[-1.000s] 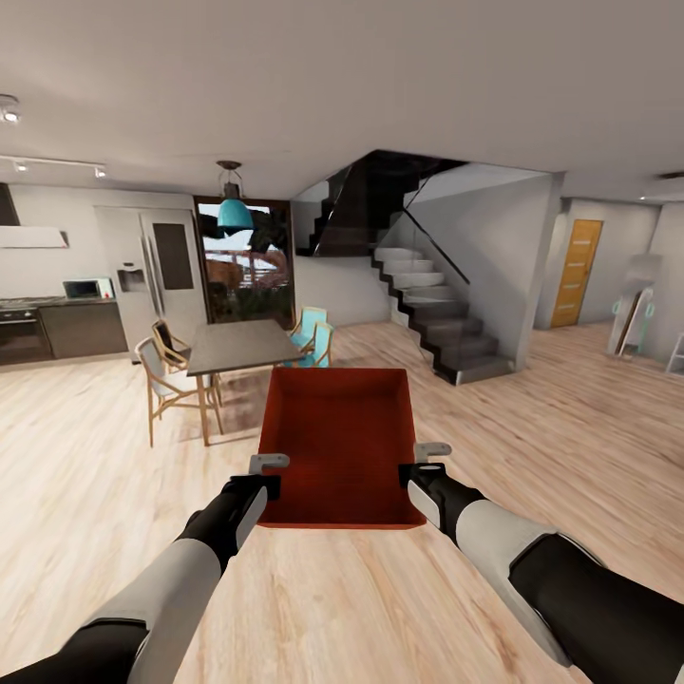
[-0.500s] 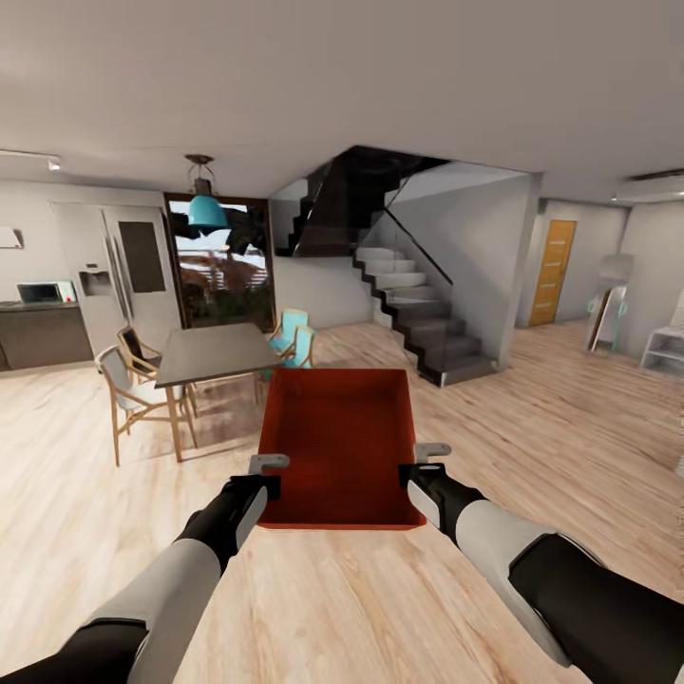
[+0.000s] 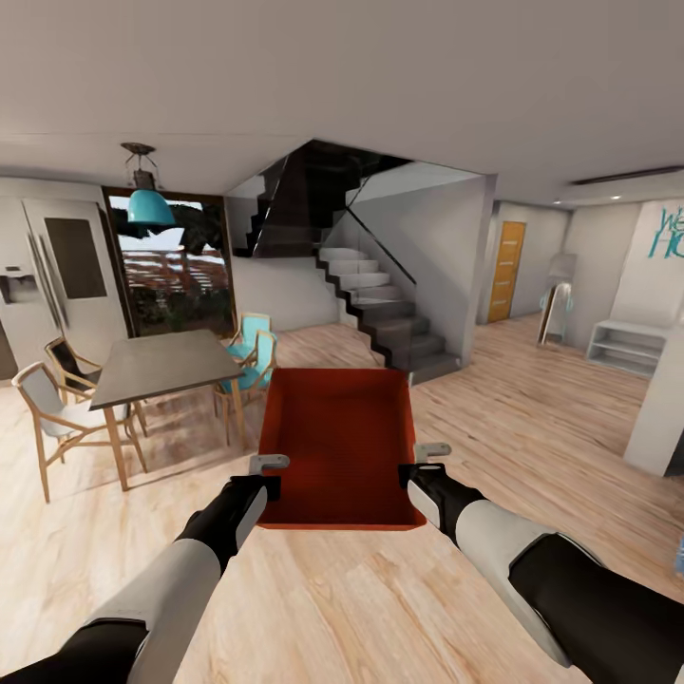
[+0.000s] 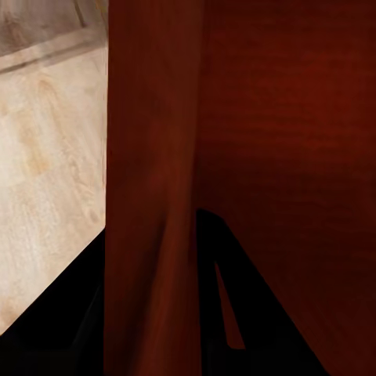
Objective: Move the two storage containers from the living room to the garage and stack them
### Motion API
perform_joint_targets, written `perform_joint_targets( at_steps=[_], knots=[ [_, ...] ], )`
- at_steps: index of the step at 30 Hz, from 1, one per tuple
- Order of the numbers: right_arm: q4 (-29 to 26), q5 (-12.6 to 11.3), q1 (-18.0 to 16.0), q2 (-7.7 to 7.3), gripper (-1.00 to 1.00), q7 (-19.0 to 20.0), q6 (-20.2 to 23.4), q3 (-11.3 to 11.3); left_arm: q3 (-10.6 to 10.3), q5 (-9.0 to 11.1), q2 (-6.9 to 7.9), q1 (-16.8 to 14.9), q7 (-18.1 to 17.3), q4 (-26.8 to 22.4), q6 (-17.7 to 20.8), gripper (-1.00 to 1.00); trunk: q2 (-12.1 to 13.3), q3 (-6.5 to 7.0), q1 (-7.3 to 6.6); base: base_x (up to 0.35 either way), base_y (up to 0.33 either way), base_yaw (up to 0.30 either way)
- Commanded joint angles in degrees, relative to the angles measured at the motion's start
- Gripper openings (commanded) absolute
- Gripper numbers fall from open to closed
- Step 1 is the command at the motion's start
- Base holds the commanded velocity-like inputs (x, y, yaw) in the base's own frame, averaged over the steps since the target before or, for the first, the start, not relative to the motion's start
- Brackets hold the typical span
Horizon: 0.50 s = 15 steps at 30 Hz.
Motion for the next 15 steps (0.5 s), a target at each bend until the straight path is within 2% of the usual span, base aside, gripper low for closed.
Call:
perform_joint_targets(
  at_steps=[1, 7, 15],
  knots=[
    [-0.15, 1.27, 0.01, -0.03, -1.0, -5.21, -2.7, 4.45, 0.18, 1.57, -0.02, -0.02, 0.28, 0.05, 0.16, -1.0, -0.04, -0.02, 0.05, 0.322, 0.0, -0.242],
    [-0.15, 1.27, 0.01, -0.07, -1.0, -5.21, -2.71, 4.45, 0.2, 1.57, -0.02, -0.02, 0.28, 0.05, 0.16, -1.0, -0.04, -0.02, 0.05, 0.322, 0.0, -0.232],
    [-0.15, 1.25, 0.01, -0.11, -1.0, -5.21, -2.7, 4.45, 0.2, 1.57, -0.02, -0.02, 0.28, 0.07, 0.16, -1.0, -0.04, -0.02, 0.05, 0.322, 0.0, -0.035]
  ],
)
